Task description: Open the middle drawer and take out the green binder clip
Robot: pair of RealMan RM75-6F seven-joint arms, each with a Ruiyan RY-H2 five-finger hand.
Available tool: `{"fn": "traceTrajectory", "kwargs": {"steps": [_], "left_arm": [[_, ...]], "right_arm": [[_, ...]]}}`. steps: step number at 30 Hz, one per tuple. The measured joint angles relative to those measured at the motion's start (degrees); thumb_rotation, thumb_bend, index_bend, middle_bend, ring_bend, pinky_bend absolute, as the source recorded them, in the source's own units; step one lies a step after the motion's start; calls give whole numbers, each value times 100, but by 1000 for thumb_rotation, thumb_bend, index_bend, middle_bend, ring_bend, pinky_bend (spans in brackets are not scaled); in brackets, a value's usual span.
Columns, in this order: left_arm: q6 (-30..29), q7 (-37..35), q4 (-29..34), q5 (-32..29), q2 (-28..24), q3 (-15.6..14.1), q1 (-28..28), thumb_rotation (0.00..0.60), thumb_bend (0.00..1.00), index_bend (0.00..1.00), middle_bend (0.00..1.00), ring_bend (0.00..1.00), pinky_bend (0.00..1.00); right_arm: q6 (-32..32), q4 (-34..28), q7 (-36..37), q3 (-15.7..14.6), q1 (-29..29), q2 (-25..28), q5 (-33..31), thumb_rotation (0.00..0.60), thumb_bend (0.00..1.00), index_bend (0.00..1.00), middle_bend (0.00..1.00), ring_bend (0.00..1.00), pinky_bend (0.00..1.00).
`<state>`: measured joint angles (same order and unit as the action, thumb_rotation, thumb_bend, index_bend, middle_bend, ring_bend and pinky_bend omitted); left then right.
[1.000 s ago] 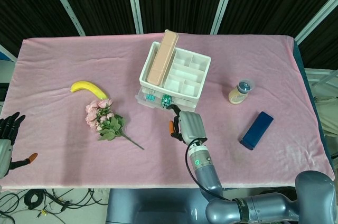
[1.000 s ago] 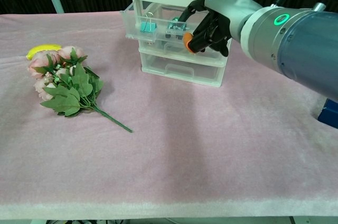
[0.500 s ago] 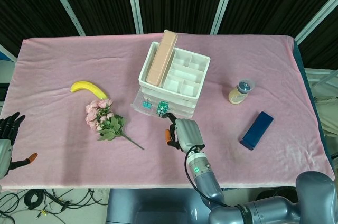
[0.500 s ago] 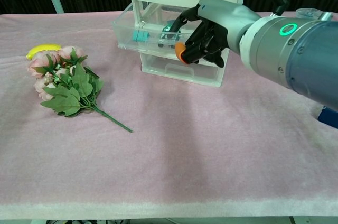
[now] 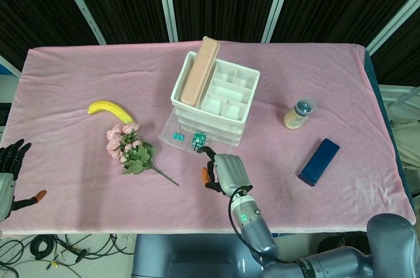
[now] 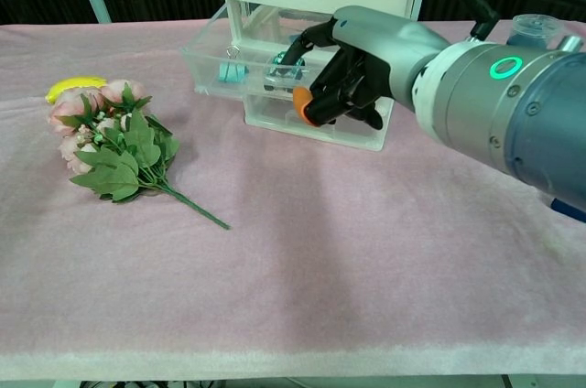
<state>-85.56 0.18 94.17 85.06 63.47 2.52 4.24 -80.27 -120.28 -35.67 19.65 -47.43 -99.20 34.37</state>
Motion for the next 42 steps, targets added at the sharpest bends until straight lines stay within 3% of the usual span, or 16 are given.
{"fn": "traceTrajectory", "kwargs": {"steps": [6, 17, 23, 31, 42], "left_arm": [[-4, -5, 4, -1, -2, 1, -2, 600, 0, 0, 0, 0, 0], [4, -12, 10, -16, -5, 4, -2, 600, 0, 0, 0, 0, 0], [-5, -9, 5, -10, -3, 5, -5, 600, 0, 0, 0, 0, 0], [-29, -6, -15, 6, 8, 9, -8, 600, 0, 0, 0, 0, 0], [-40, 54, -22, -28, 30, 32, -7, 600, 0, 0, 0, 0, 0]], "right_arm": [[-25, -96, -65, -50, -17, 38, 166, 600, 402, 61, 798, 834, 782], [-170, -455, -414, -11, -137, 151, 319, 600, 323, 62, 817, 851, 783], [-209, -425, -1136, 144, -463, 337, 428, 600, 243, 84, 866, 892, 787], [219, 68, -2265, 412, -1132, 1115, 303, 600, 143, 125, 878, 903, 787], [1401, 511, -3085, -27, -1721, 2179, 249, 600, 78, 247, 905, 923, 787]]}}
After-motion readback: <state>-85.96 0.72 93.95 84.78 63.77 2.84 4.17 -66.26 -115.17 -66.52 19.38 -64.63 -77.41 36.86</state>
